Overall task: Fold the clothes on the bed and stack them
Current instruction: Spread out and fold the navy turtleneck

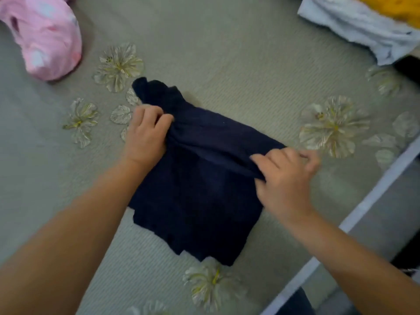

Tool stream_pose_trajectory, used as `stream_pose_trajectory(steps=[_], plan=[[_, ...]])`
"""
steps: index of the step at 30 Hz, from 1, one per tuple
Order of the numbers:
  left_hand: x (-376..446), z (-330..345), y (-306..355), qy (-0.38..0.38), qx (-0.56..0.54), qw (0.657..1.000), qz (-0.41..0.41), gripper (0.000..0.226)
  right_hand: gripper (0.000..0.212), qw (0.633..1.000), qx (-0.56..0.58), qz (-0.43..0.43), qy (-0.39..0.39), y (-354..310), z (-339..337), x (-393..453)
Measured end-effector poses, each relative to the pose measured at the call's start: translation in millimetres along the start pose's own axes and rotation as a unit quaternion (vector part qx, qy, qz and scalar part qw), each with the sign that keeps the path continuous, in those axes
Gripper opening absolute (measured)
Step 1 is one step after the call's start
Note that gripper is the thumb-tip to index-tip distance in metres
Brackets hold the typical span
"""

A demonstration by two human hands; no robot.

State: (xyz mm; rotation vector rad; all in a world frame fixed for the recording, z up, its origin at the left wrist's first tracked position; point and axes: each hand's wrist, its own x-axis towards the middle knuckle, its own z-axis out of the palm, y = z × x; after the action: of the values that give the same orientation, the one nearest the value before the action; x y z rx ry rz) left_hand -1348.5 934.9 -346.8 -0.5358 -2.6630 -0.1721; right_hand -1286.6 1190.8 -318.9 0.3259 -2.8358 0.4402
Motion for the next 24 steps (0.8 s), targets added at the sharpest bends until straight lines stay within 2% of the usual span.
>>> stream_pose_trajectory(steps=[5, 12, 15, 21, 24], plan=[[-100, -25, -1, -0.058, -0.028, 0.998, 0.013, 0.018, 0.034, 0.998, 0.015, 0.003, -0.066, -53, 13, -101], [-165, -32, -6, -0.032, -0.012, 0.999, 0.040, 0.020, 0.044, 0.991, -0.004, -0.004, -0.132, -80, 31, -152], [-186, -31, -9, -0.047, 0.005, 0.998, 0.039, 0.022, 0.045, 0.988, -0.044, -0.016, -0.149, -83, 42, -166], [-211, -36, -8, -0.144, 0.012, 0.988, -0.046, 0.029, 0.045, 0.992, -0.063, -0.036, -0.107, -81, 47, -176], [-203, -37, -12, -0.114, -0.018, 0.992, -0.039, 0.024, 0.028, 0.996, -0.057, -0.042, -0.050, -81, 42, -175]])
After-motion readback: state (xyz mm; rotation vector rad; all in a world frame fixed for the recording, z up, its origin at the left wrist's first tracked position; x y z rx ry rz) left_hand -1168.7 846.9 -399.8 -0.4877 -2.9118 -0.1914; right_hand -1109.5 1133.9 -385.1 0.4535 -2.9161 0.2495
